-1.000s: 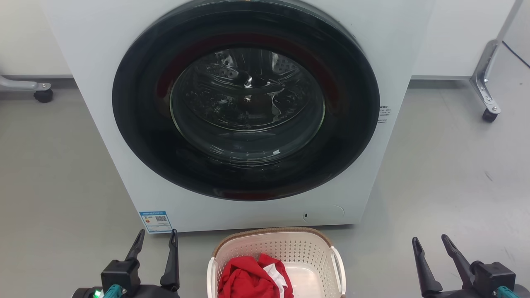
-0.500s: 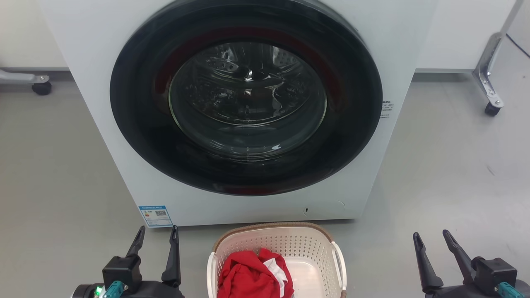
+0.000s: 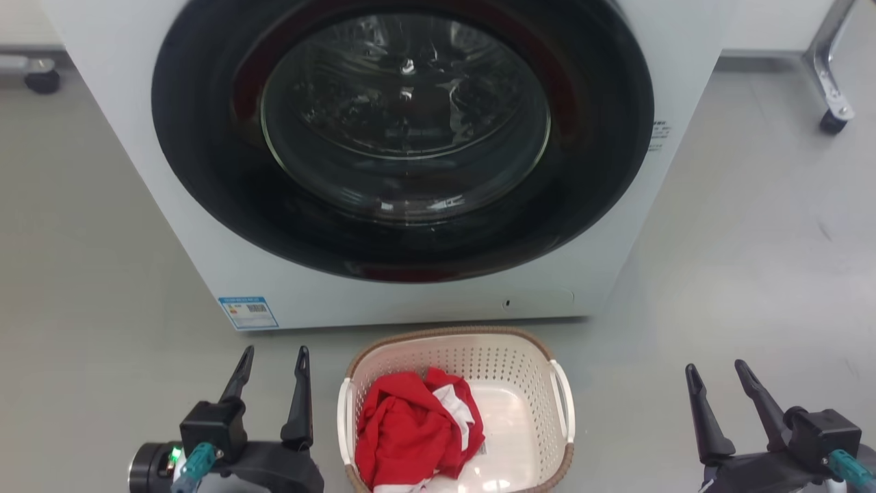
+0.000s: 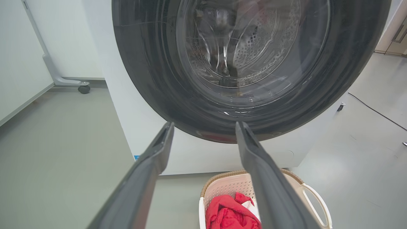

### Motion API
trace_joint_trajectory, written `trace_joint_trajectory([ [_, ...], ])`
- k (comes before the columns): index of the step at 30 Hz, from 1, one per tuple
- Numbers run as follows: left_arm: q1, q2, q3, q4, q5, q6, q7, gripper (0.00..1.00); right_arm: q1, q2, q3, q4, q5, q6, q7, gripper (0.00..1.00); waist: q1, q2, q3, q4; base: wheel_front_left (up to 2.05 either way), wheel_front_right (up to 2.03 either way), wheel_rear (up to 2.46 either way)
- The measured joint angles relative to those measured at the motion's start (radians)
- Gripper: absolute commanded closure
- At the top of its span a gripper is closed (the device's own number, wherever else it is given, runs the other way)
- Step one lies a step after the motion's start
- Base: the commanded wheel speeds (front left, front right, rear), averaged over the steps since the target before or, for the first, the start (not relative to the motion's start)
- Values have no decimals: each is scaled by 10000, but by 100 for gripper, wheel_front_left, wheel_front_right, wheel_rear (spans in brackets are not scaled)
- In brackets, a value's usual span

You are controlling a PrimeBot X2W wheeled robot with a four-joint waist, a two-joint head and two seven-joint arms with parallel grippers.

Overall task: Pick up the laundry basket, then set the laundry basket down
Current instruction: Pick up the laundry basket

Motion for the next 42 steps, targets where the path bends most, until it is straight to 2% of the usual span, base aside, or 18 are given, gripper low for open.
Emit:
trace_joint_trajectory([
  [8, -641, -21, -6, -86, 6, 2, 0, 0, -557, 107, -38, 50, 2, 15, 0, 0, 1, 0, 1062, -38, 0, 0, 0],
  [28, -1897, -387, 134, 12, 4, 12, -2, 0, -1964, 234, -4, 416, 2, 322, -2, 0, 1, 1, 3747, -231, 0, 0, 0],
  [42, -2699, -527, 138, 614, 6, 13, -2, 0, -2936, 502, 58, 777, 2, 454, -4, 0, 0, 0, 5589, -296, 0, 0, 0],
])
